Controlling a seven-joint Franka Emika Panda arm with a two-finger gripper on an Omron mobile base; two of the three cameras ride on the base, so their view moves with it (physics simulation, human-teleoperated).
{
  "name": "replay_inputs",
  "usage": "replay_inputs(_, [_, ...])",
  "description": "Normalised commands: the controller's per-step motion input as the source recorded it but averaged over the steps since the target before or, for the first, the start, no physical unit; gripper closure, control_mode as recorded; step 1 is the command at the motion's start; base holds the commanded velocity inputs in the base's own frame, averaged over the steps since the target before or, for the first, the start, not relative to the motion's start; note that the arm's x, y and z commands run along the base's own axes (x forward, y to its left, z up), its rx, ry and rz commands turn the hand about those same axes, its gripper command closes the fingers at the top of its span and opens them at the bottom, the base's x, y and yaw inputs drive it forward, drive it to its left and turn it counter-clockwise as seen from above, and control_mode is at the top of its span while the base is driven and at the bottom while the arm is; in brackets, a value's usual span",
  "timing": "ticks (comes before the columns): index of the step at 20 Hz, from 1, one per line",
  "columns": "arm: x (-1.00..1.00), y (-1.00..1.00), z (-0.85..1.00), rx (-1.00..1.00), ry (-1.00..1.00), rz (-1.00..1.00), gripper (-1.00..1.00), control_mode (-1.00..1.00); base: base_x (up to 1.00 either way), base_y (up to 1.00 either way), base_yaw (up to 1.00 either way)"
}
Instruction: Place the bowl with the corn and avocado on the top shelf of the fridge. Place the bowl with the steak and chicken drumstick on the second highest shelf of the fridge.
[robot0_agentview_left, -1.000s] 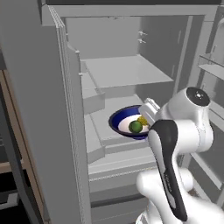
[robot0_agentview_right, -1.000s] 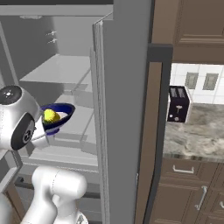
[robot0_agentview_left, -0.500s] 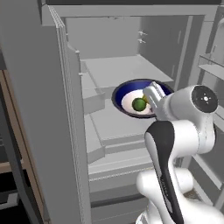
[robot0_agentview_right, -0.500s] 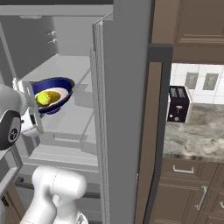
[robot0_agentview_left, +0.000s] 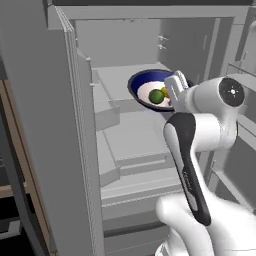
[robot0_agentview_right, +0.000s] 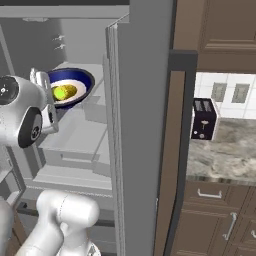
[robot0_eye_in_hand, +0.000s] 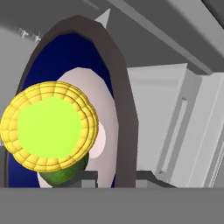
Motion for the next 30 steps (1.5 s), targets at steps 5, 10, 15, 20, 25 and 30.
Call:
replay_inputs(5, [1.0,0.0,0.09,0.0,0.0,0.0,1.0,-1.0,0.0,0.0,0.0])
replay_inputs(10, [1.0,0.0,0.0,0.0,0.0,0.0,1.0,-1.0,0.0,0.0,0.0])
replay_inputs(15, [1.0,0.0,-0.01,0.0,0.0,0.0,1.0,-1.0,0.0,0.0,0.0])
replay_inputs(20, [0.76,0.0,-0.3,0.0,0.04,0.0,1.0,-1.0,0.0,0.0,0.0])
replay_inputs(25, [0.76,0.03,-0.02,0.0,0.04,-0.01,1.0,-1.0,0.0,0.0,0.0])
replay_inputs(30, [-0.16,0.29,0.29,-0.01,0.0,-0.06,-1.0,-1.0,0.0,0.0,0.0])
